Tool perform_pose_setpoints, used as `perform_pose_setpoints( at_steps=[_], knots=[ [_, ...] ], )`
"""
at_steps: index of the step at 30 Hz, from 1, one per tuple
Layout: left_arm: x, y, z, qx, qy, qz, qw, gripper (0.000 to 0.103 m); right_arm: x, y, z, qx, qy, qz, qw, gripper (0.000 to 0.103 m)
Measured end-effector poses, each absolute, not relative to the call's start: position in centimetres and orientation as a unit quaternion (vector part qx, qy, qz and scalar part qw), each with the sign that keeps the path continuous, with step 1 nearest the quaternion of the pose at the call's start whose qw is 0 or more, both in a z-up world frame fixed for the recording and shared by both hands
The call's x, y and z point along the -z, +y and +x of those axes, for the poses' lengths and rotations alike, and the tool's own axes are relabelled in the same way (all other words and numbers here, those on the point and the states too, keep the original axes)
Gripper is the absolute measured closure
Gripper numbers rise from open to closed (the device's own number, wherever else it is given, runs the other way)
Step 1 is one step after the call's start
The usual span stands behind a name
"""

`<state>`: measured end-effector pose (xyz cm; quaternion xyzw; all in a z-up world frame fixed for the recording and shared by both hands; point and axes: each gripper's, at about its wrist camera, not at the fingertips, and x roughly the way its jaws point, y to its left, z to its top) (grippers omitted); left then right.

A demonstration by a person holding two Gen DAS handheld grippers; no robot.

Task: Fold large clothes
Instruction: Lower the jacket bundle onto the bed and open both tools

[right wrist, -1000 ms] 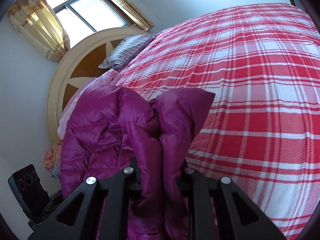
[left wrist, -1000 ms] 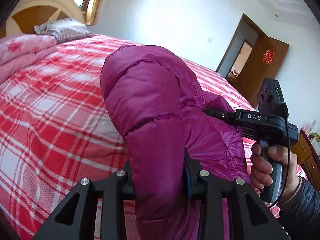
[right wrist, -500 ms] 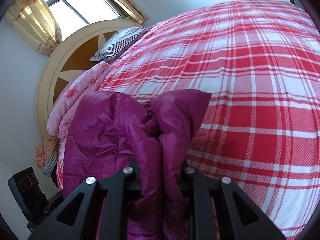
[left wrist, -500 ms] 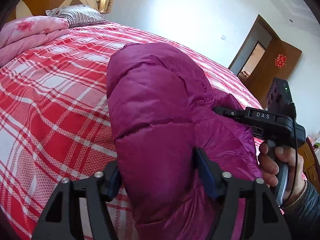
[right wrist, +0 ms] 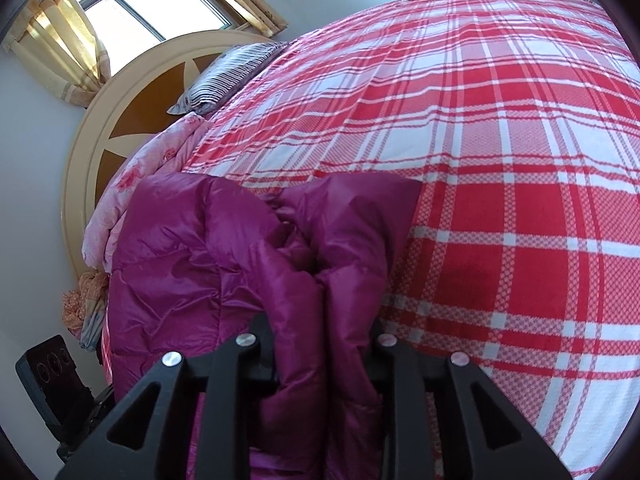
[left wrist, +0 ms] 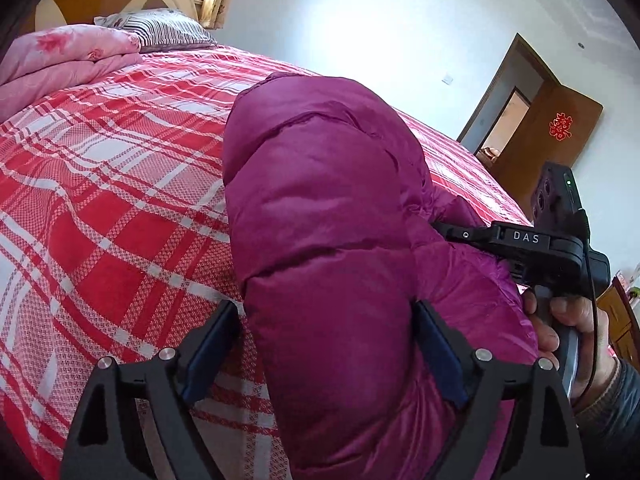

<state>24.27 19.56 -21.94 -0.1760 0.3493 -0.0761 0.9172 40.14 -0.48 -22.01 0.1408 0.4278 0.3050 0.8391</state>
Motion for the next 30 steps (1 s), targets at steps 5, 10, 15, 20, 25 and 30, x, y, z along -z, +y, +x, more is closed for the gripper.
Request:
perform_pose_setpoints(
  at_steps=[5,10,15,20,25,30],
  knots=[
    [21.8,19.4,23.9,0.069,0.346,-0.174,0.919,0.013,21.9,0.3,40.0,-0.289,0.432,0.109,0.848,0.072],
    [20.1,19.5,23.1,0.037,0.356,-0.172,0.918,0.013,21.6,-0.5,40.1,-0.282,0.437,0.123,0.845,0.05],
    [14.7,19.7,20.4,0.01,0.305,-0.14,0.942,0.013,19.0,-2.1,37.9,-0.258,0.406,0.114,0.869,0.036],
    [10.3,19.2,17.0,-0.006,0.264,-0.103,0.959,0.013,14.9,-2.4,33.8,-0.228,0.357,0.074,0.903,0.025],
    [7.2,18.7,14.7,-0.008,0.228,-0.088,0.97,0.013,11.4,-2.4,28.5,-0.2,0.307,0.065,0.928,0.014],
    [4.9,18.3,12.9,-0.009,0.19,-0.067,0.979,0.013,8.7,-2.5,23.7,-0.173,0.254,0.071,0.949,0.006]
  ],
)
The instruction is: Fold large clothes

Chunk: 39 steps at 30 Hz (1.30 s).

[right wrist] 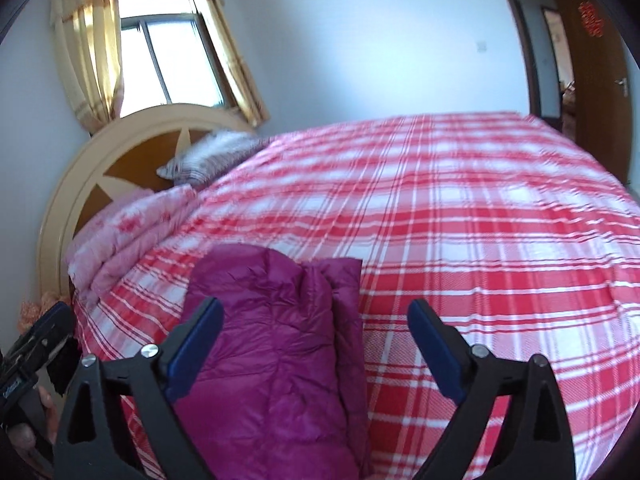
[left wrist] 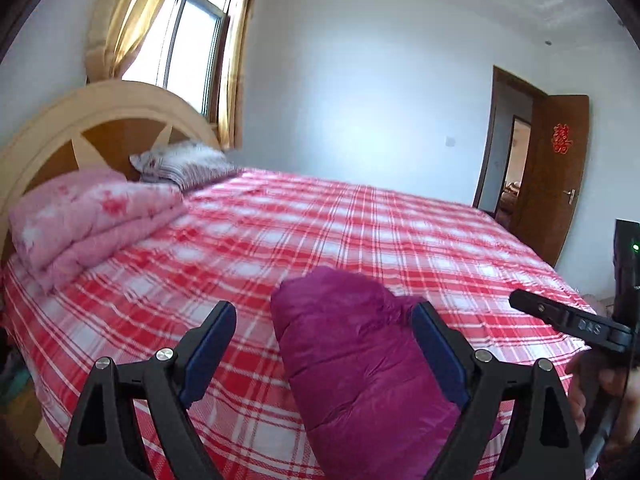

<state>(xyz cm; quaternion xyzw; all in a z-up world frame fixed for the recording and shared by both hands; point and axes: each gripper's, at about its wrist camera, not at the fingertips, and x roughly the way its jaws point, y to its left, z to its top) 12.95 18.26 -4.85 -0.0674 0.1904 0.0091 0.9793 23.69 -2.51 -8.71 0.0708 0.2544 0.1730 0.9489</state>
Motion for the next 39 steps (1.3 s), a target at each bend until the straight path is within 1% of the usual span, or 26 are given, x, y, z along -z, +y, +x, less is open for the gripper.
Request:
perform_pose_setpoints(
  at_steps=[5,14,21,24,39],
  knots=[
    [3.9,18.2,12.2,-0.002,0.179,-0.073,0.981,0.013,7.1,-2.0,21.5,-0.169,0.23,0.052,0.957,0.003],
    [3.7,18.4,12.0,-0.002,0.177,-0.079,0.981,0.012,5.8,-1.8,19.0,-0.174,0.21,0.043,0.961,0.003],
    [3.8,18.0,12.0,-0.005,0.178,-0.063,0.982,0.012,5.1,-1.4,17.6,-0.176,0.193,0.031,0.965,0.002],
    [3.6,17.9,11.8,-0.006,0.174,-0.062,0.983,0.012,4.9,-1.3,17.1,-0.175,0.185,0.027,0.967,0.001],
    [3.2,17.6,11.3,-0.011,0.165,-0.055,0.985,0.012,3.6,-1.4,15.8,-0.171,0.164,0.016,0.971,0.0]
  ],
)
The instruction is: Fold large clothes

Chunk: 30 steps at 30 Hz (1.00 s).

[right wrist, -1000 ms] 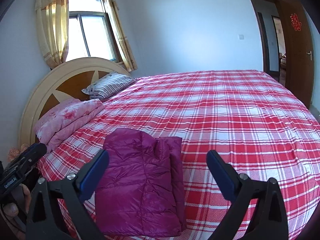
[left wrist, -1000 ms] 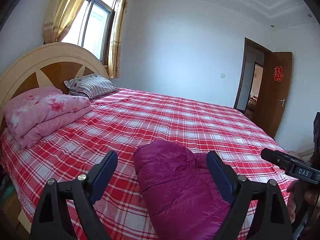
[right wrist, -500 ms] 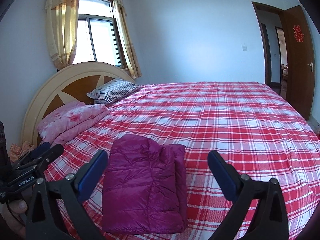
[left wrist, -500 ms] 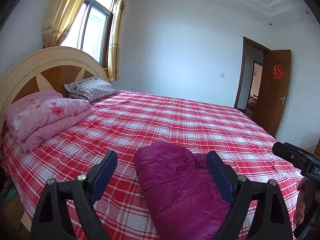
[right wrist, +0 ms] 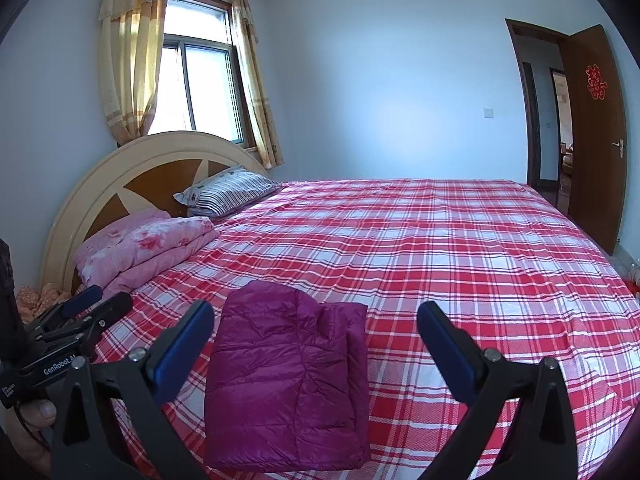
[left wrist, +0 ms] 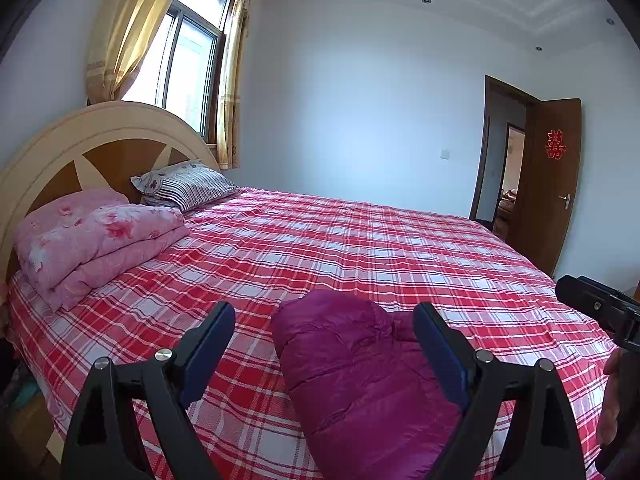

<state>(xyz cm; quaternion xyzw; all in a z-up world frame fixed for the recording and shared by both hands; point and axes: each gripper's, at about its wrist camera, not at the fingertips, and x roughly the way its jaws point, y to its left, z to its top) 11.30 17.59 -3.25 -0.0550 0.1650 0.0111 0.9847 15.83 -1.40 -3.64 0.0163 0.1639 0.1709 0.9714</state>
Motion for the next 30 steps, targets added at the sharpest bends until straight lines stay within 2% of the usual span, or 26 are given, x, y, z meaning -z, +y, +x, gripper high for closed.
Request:
perform_pose_setpoints(
  at_steps=[17,20,30],
  knots=[
    [3.1,17.8,11.3,-0.022,0.17,-0.055,0.984,0.012,3.5,-1.2,15.1,-0.173,0.15,0.008,0.974,0.0],
    [2.8,17.8,11.3,-0.029,0.169,-0.057,0.983,0.003,3.3,-1.4,14.9,-0.173,0.144,0.008,0.974,0.0],
    [2.1,18.1,10.7,-0.067,0.146,-0.045,0.986,0.001,3.1,-1.6,14.6,-0.173,0.14,0.011,0.975,0.0]
  ],
)
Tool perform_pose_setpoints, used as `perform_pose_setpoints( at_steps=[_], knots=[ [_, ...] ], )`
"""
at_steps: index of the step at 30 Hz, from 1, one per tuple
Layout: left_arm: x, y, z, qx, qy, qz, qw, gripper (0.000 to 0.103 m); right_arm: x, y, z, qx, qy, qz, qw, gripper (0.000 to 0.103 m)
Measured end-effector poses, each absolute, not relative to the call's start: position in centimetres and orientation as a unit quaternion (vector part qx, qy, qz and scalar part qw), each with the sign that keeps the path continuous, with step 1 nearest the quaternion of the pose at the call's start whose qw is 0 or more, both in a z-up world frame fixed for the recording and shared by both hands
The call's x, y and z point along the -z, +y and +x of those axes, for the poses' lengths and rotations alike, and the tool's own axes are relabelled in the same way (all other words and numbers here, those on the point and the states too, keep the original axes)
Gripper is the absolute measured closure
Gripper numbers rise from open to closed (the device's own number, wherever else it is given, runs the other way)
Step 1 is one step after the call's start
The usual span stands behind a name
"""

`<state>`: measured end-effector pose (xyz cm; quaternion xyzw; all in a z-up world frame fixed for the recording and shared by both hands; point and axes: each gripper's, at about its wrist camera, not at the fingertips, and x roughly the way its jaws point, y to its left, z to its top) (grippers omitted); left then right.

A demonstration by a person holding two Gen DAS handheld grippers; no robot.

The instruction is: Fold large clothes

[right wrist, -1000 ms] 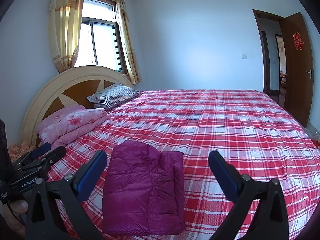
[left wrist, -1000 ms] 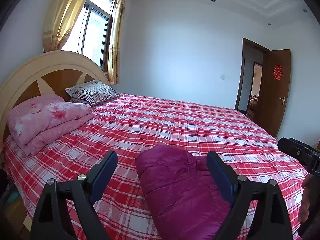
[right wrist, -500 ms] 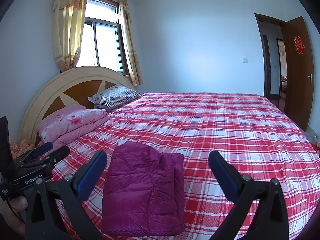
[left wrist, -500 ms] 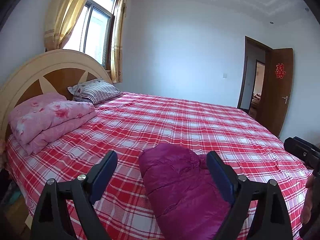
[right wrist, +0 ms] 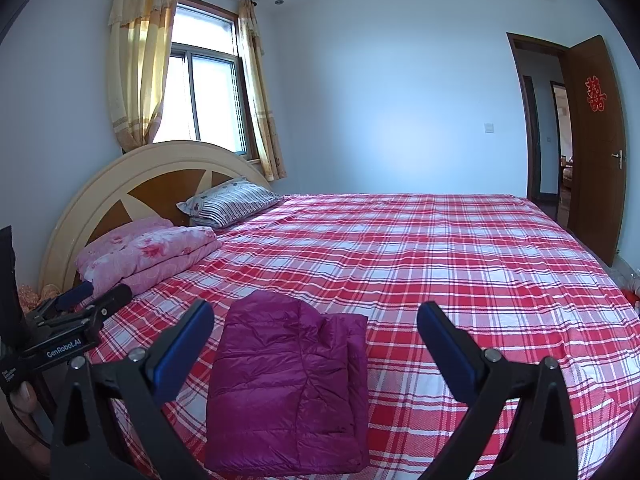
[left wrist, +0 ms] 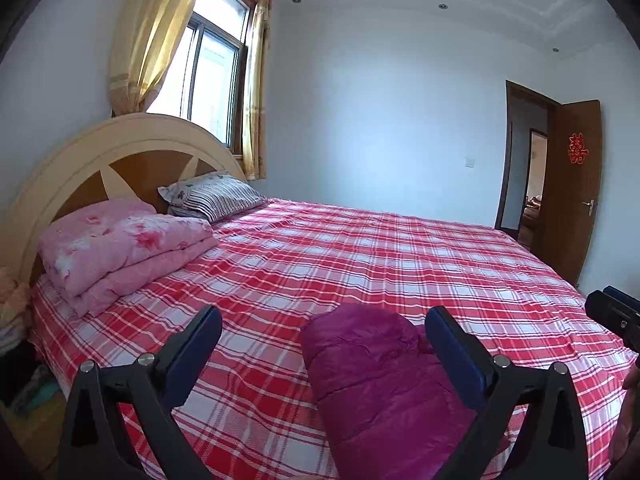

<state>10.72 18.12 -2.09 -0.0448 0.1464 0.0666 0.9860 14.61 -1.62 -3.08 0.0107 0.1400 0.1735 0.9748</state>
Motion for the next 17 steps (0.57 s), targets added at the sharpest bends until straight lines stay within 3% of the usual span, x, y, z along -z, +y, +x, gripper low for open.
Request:
perform_pose_setpoints(
  at_steps=[17],
  knots=[
    [2.61,18.49,10.61,-0.073,0.139,-0.041,0.987,0.001,3.51,-0.81,14.55,-0.184,0.144,0.001,0.972,0.0]
  ],
)
